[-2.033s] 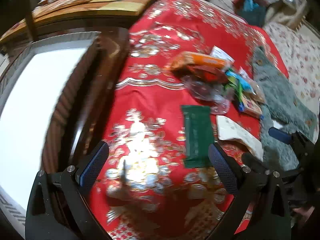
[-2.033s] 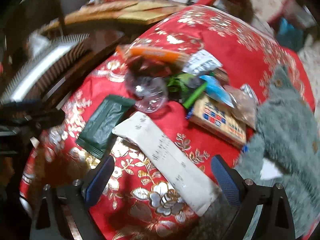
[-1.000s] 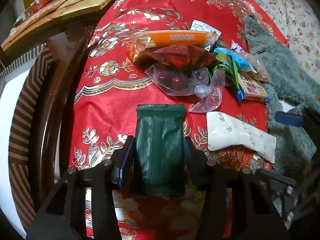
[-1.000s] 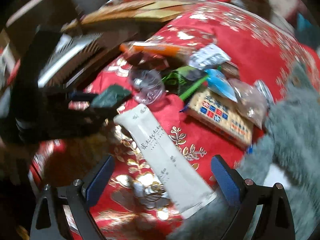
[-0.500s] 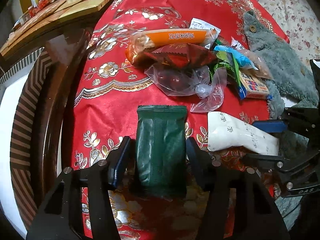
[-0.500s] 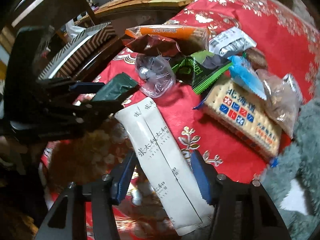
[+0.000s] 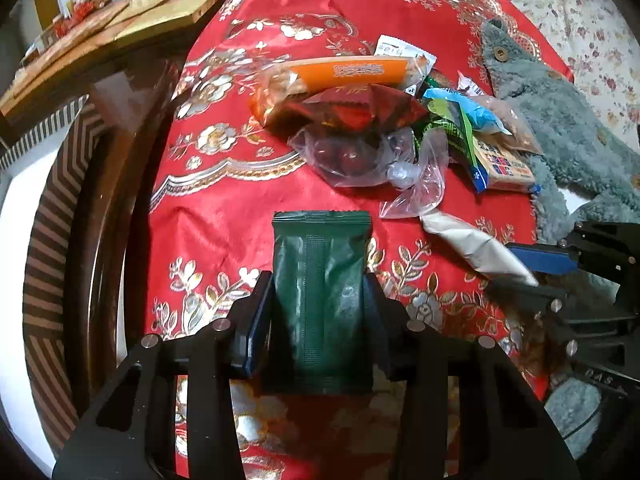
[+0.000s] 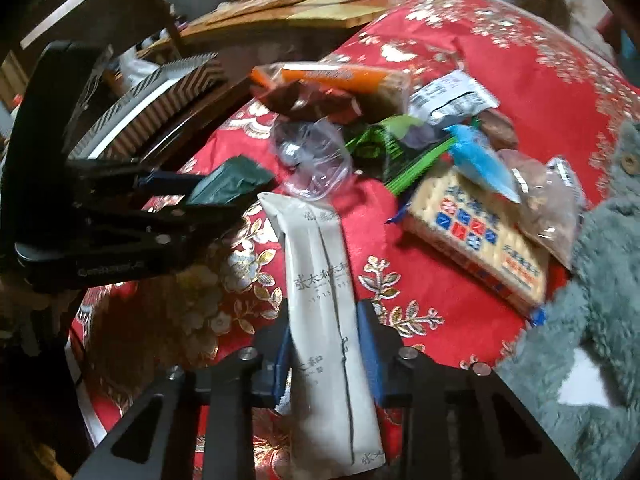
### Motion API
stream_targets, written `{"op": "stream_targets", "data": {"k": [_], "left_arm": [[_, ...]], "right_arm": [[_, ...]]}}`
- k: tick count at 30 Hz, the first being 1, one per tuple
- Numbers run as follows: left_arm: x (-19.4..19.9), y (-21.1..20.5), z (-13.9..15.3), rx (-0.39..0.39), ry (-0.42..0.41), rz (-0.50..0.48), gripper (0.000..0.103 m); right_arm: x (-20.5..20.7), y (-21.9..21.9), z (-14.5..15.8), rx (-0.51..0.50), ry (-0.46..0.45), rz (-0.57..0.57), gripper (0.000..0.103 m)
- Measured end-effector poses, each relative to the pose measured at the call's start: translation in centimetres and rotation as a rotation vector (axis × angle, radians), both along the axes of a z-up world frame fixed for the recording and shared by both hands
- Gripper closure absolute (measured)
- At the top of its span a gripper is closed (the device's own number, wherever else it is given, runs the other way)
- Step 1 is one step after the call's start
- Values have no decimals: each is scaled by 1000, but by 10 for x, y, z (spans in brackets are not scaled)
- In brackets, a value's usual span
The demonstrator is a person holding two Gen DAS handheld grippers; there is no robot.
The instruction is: Organize snacks
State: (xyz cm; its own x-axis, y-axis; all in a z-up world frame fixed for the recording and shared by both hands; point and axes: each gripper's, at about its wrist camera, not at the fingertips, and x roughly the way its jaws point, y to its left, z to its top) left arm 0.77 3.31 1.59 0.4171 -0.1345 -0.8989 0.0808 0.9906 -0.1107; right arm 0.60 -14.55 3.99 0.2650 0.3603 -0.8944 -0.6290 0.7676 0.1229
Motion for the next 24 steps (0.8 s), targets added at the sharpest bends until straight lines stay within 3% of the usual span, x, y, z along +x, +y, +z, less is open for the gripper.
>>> {"op": "stream_targets", "data": {"k": [2, 8, 10, 13, 19, 24], "left_arm": [[-4, 5, 1, -2, 1, 19, 60], [-13, 10, 4, -11, 8, 34, 60], [-15, 12, 4, -19, 13, 40, 60], [-16, 11, 4, -16, 17, 41, 60], [-14, 8, 2, 5, 17, 42, 60], [-13, 9, 1, -3, 21, 42, 60]], "right_arm": [[-2, 0, 5, 7, -12, -16, 86], [-7, 3, 5, -3, -5, -43, 86], [1, -4, 4, 28, 46, -89, 85], [13, -16, -1, 44, 101, -188, 75], [3, -25, 6, -89, -19, -234, 54], [9, -40, 10, -69, -10, -304, 51]]}}
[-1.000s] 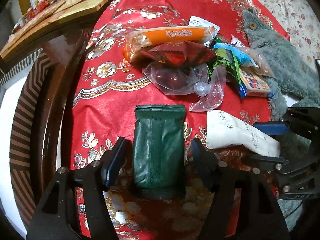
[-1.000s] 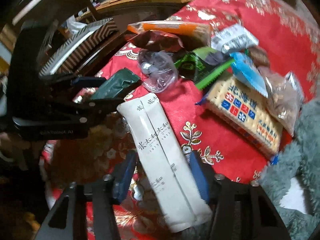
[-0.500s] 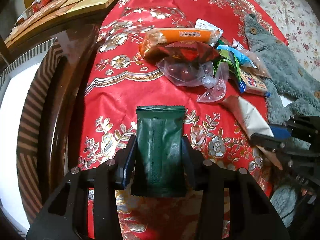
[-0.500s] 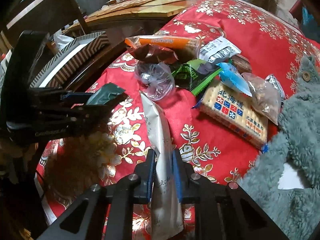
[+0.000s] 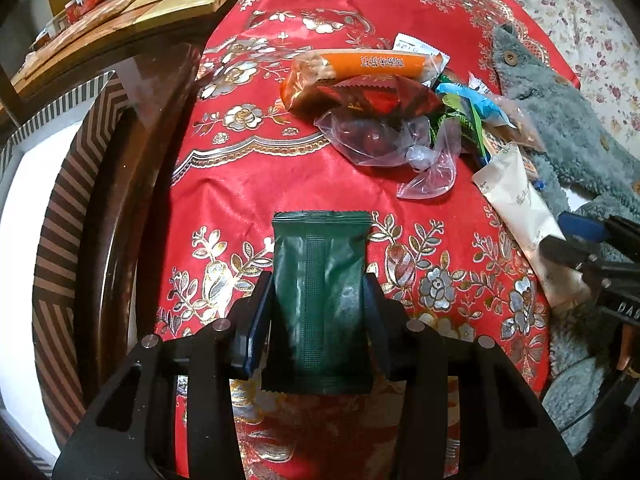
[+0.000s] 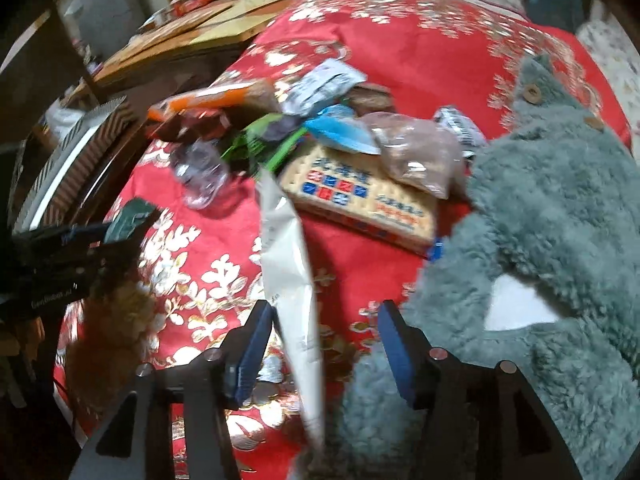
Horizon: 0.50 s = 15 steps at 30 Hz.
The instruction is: Organize snacks
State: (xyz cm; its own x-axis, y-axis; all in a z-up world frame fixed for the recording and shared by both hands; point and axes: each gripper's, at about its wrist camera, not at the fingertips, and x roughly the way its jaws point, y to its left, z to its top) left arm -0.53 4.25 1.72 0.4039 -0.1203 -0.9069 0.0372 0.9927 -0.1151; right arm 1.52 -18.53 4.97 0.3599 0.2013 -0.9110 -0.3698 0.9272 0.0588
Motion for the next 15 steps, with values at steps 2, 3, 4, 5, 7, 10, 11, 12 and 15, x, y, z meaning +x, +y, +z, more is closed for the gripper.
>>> {"op": "stream_targets", "data": {"k": [2, 3, 4, 5, 7, 10, 11, 12, 15], "left_arm": [[0, -1, 0, 5, -1, 2, 60], [1, -1, 0, 8, -1, 2, 60], [1, -1, 0, 8, -1, 2, 60], [1, -1, 0, 7, -1, 3, 60], [1, -1, 0, 5, -1, 6, 60], [1, -1, 0, 6, -1, 10, 60], [1, -2, 0, 9, -1, 11, 60], [1, -2, 0, 12, -2, 11, 60], [1, -2, 0, 3, -7, 13, 60]], "right_arm": [[0, -2, 8, -18, -31, -14, 49], [-1, -3, 11, -17, -40, -13, 49], [-4, -2, 13, -6, -43, -6, 49], [-6, 1, 14, 22, -37, 16, 48], [-9, 9, 11, 27, -30, 54, 48], [-11, 25, -4, -17, -22, 101, 48], [-9, 26, -11, -15, -6, 107, 48], [-7, 27, -18, -6, 13, 111, 54], [-6, 23, -21, 36, 11, 102, 69]]}}
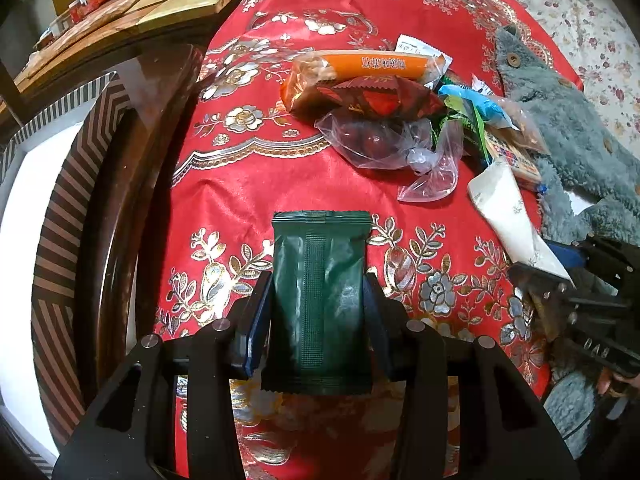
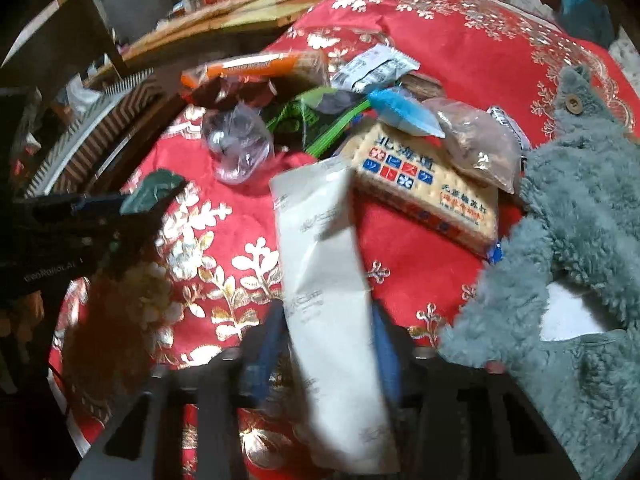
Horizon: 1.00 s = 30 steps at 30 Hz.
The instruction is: Organize snacks
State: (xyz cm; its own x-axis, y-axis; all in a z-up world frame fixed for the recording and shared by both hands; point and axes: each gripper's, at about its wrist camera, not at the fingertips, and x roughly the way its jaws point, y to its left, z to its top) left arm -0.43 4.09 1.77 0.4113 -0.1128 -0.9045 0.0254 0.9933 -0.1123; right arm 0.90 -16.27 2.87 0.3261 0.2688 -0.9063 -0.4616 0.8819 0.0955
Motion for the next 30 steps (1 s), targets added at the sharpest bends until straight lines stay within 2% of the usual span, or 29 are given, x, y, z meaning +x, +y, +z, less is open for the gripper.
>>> {"op": "stream_targets", "data": {"k": [4, 8, 14, 16, 17, 19, 21, 24, 26, 30], "left_arm": [[-4, 6, 3, -29, -1, 6, 60], [-10, 16, 8, -41, -9, 27, 60], [-17, 22, 5, -47, 11, 40, 60], [-18, 22, 5, -45, 8, 42, 60], [-19, 22, 5, -46, 9, 45, 60], [-19, 22, 4, -49, 13, 48, 60], [-19, 22, 4, -50, 14, 47, 60], [-17, 22, 3, -51, 20, 47, 60], [-17, 22, 2, -49, 21, 48, 60], [-16, 22, 1, -43, 22, 44, 60]], "right_arm": [[-5, -6, 12, 43, 6, -7, 74], [-12, 3, 26, 77, -7, 16, 86], [-11, 15, 25, 41, -31, 13, 88], [-11, 12, 28, 14, -69, -13, 77], [-11, 11, 29, -12, -78, -23, 64], [-9, 8, 27, -52, -78, -37, 54], [-6, 0, 23, -76, -70, -87, 54], [0, -13, 22, -60, -61, -151, 53], [2, -16, 24, -39, -47, -156, 53], [9, -24, 25, -78, -71, -171, 51]]}}
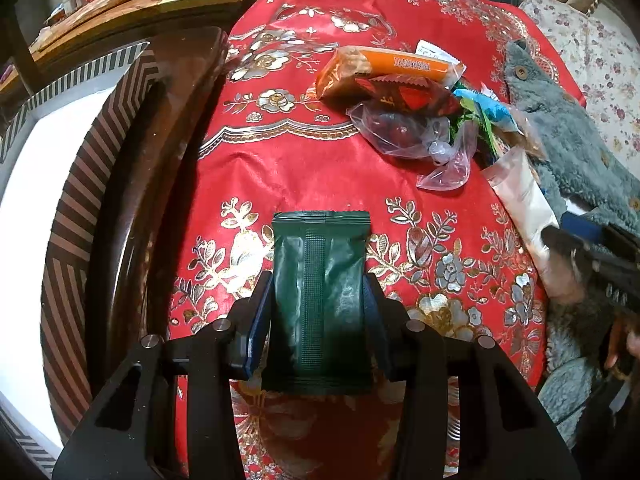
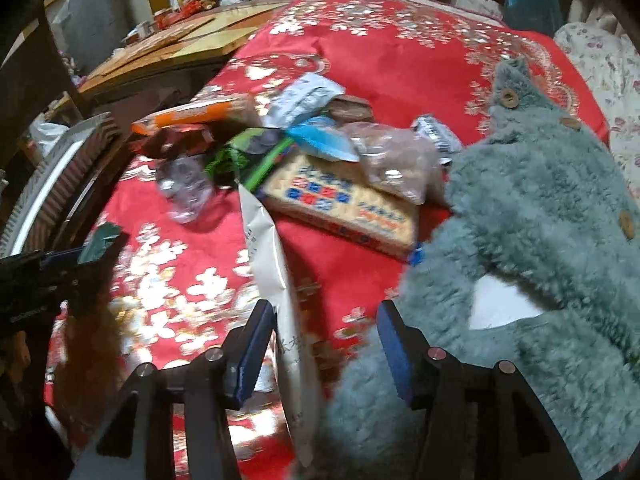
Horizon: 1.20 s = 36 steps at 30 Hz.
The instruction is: Organize snacks
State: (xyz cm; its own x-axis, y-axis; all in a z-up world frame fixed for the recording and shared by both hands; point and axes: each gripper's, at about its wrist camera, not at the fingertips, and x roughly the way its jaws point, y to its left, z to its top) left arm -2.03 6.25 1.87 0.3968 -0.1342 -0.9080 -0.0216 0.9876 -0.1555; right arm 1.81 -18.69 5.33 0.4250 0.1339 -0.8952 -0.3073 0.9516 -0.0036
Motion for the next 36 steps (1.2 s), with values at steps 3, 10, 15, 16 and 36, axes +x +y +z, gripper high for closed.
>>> {"op": "stream_targets", "data": {"k": [3, 10, 15, 16, 36], "left_arm": [[1, 0, 0, -3, 1, 1, 60], [2, -1, 0, 6, 0, -1, 60], [2, -1, -1, 7, 3, 1, 60], [2, -2, -1, 10, 3, 0, 60], [-17, 32, 41, -11, -81, 79, 60]], "right_arm": [[6, -17, 3, -13, 18, -77, 51], [-7, 3, 0, 91, 84, 89, 50], [-12, 29, -21, -23, 85, 190, 65], [-11, 29, -22, -14, 80, 199, 66], [-20, 72, 29, 255, 79, 244, 72]]}}
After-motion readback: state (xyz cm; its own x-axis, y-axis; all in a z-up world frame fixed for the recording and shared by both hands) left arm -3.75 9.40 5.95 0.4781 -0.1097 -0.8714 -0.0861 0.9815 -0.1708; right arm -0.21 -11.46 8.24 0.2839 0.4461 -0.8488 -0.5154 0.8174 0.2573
